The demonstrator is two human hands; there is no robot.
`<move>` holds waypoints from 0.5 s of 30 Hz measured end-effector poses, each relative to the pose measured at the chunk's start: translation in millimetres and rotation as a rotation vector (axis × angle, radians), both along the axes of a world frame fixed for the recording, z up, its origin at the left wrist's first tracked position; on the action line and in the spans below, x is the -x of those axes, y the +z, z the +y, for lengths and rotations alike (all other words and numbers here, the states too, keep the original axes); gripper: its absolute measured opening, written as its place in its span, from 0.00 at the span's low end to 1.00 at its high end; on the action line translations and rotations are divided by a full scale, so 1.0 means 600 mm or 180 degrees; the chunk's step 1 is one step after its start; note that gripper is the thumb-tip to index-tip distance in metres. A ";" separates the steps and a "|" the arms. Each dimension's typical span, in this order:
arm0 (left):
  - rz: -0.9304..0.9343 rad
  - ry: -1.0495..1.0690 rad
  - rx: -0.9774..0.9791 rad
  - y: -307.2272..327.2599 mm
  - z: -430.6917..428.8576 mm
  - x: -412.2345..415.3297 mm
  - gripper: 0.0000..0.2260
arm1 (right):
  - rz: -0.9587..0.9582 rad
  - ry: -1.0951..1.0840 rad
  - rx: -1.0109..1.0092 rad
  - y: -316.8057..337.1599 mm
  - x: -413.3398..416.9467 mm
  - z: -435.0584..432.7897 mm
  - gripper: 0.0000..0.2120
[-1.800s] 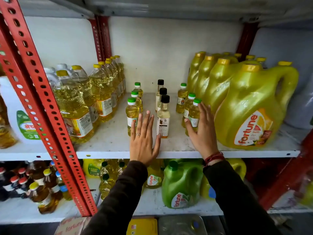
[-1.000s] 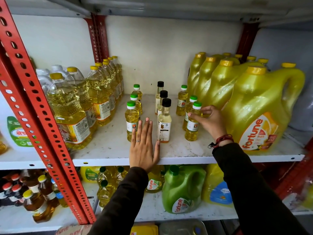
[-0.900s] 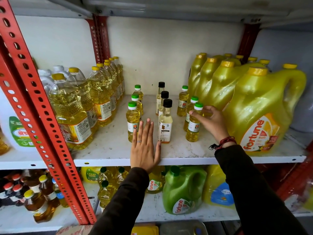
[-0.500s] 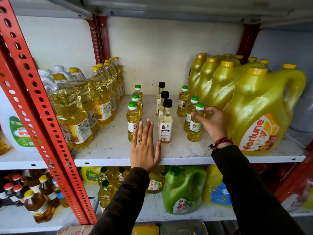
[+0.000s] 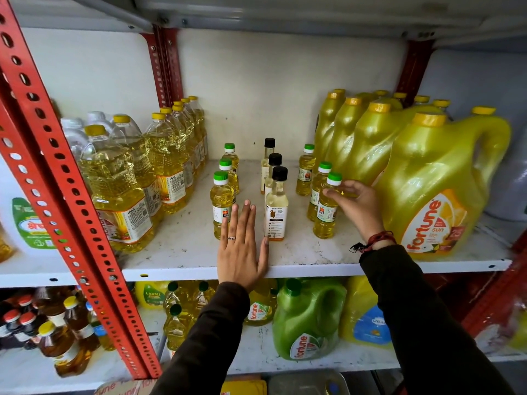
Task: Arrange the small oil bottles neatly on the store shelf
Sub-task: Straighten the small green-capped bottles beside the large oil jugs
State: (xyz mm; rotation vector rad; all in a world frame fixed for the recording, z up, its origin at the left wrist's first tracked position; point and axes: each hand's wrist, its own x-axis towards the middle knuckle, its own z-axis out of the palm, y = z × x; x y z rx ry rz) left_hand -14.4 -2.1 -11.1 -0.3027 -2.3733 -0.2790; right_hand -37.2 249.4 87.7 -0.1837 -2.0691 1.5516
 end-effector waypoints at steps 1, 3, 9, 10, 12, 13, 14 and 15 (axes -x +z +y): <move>0.0002 -0.0002 -0.0010 0.000 0.000 -0.001 0.33 | 0.0004 -0.0014 0.0026 0.000 0.001 -0.001 0.16; -0.0017 -0.0009 -0.0015 0.001 0.000 -0.002 0.33 | 0.0022 -0.0043 0.0006 -0.001 0.003 -0.003 0.16; -0.0064 -0.0015 0.0006 0.003 0.001 -0.002 0.33 | 0.0085 -0.0076 -0.0090 -0.006 0.005 -0.003 0.17; -0.0059 -0.0013 0.0006 0.002 0.001 -0.002 0.33 | 0.0086 -0.0084 -0.0080 -0.007 0.005 -0.002 0.18; -0.0040 -0.0012 -0.0007 0.002 0.001 -0.003 0.33 | 0.0079 -0.0088 -0.0074 -0.008 0.003 -0.004 0.19; -0.0034 -0.0013 -0.0016 0.002 0.001 -0.003 0.33 | 0.0086 -0.0091 -0.0092 -0.007 0.003 -0.004 0.19; -0.0030 -0.0009 -0.0017 0.002 0.002 -0.003 0.33 | 0.0101 -0.0096 -0.0115 -0.006 0.002 -0.005 0.20; -0.0022 -0.0003 -0.0009 0.002 0.002 -0.003 0.33 | 0.0117 -0.0109 -0.0131 -0.004 0.001 -0.005 0.20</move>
